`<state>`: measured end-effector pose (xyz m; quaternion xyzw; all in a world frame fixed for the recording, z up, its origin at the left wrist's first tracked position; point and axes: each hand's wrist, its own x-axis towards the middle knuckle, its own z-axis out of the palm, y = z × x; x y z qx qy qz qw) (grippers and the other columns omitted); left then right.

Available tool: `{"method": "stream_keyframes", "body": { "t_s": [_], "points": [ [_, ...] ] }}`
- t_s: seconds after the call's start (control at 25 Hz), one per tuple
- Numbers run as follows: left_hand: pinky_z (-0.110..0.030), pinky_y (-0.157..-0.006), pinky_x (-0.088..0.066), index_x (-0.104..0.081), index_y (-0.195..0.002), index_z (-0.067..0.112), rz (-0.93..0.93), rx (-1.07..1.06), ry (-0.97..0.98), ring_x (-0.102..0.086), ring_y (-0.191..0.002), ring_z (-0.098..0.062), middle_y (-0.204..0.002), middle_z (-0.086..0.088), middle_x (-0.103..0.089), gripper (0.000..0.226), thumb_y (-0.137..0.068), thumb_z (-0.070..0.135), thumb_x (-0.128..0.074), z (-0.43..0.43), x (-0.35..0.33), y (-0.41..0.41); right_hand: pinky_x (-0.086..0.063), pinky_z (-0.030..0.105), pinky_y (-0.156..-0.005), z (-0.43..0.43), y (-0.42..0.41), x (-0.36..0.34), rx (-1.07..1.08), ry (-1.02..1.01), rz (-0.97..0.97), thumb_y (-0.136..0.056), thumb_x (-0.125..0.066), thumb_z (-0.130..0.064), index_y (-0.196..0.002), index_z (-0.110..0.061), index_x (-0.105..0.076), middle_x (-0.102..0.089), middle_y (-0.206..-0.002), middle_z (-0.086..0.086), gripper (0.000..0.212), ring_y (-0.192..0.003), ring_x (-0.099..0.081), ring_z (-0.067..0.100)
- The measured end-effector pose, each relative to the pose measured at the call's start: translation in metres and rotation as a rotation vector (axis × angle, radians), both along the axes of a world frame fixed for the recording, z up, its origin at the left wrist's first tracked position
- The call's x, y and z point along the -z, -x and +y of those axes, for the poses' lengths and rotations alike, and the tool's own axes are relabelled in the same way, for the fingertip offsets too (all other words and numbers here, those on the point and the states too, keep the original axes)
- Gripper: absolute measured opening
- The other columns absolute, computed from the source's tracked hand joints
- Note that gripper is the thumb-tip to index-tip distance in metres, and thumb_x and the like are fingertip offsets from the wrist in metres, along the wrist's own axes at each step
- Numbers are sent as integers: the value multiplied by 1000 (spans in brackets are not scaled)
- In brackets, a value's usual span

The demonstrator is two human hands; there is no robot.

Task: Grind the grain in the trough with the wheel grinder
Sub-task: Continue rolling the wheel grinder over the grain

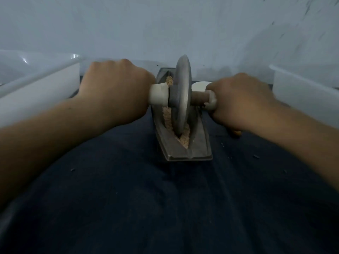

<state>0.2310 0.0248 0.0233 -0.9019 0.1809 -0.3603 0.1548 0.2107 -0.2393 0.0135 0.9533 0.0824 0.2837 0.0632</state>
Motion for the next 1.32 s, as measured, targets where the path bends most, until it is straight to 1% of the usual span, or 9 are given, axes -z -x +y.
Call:
{"method": "stream_keyframes", "body": {
  "t_s": [0.16,0.28,0.56,0.64,0.8,0.92,1.12,1.24,1.32],
  "points": [
    [-32,-55,-32,-64,-92,22,46,-93,69,-53,-62,-31,-70,-5,-44,9,-84,19,-61,-21,-1,-54,-35,29,-57,22,-65,-2,97,-78,33,-83,-67,-23,-76,-28,-49,-60,-82,3,20,-76,-59,30],
    [-35,-63,-38,-65,-99,22,124,-121,81,-60,-78,-34,-80,-6,-52,14,-87,20,-58,-29,-15,-62,-40,34,-66,26,-75,-11,107,-129,152,-89,-62,-21,-84,-29,-54,-64,-100,8,12,-90,-61,32],
    [-22,-48,-25,-53,-77,43,187,77,154,-39,-50,-20,-58,14,-38,10,-67,46,-53,14,2,15,-19,16,-45,3,8,-24,-51,229,-144,-57,-68,-37,-55,-34,-36,-36,-49,-11,33,-39,-30,11],
    [-25,-50,-31,-54,-78,38,243,3,155,-46,-54,-21,-62,12,-45,7,-73,42,-55,9,10,5,-21,19,-47,10,-9,-16,-9,202,-101,-63,-69,-34,-61,-29,-45,-41,-54,-7,24,-43,-35,15],
    [-29,-51,-27,-51,-83,21,-16,-97,73,-54,-60,-30,-70,-6,-55,10,-86,16,-58,-23,5,-38,-35,33,-59,24,-62,8,65,-64,-109,-89,-60,-24,-90,-20,-57,-61,-80,8,5,-76,-60,35],
    [-35,-58,-38,-59,-92,16,34,-126,39,-63,-75,-36,-82,-11,-62,9,-86,11,-57,-38,-14,-48,-37,34,-60,19,-69,11,81,-146,6,-93,-57,-23,-97,-20,-58,-56,-81,6,6,-83,-61,35],
    [-28,-52,-31,-54,-82,33,219,7,152,-42,-55,-19,-68,7,-47,6,-82,32,-60,6,10,3,-15,20,-50,10,-7,-18,-114,157,-133,-73,-71,-31,-74,-34,-40,-29,-58,-8,31,-48,-34,22],
    [-15,-47,-15,-43,-69,36,76,69,110,-14,-43,-9,-54,13,-24,20,-68,36,-64,15,4,18,-13,14,-51,6,12,-11,-118,136,-198,-60,-74,-26,-70,-36,-34,-20,-53,-12,42,-42,-12,9],
    [-18,-48,-14,-51,-73,35,33,3,74,-12,-43,-12,-56,9,-20,15,-72,31,-66,4,6,3,-14,16,-51,9,-7,4,-19,76,-191,-69,-75,-25,-71,-31,-41,-24,-54,-9,34,-43,-19,15]
  ]
}}
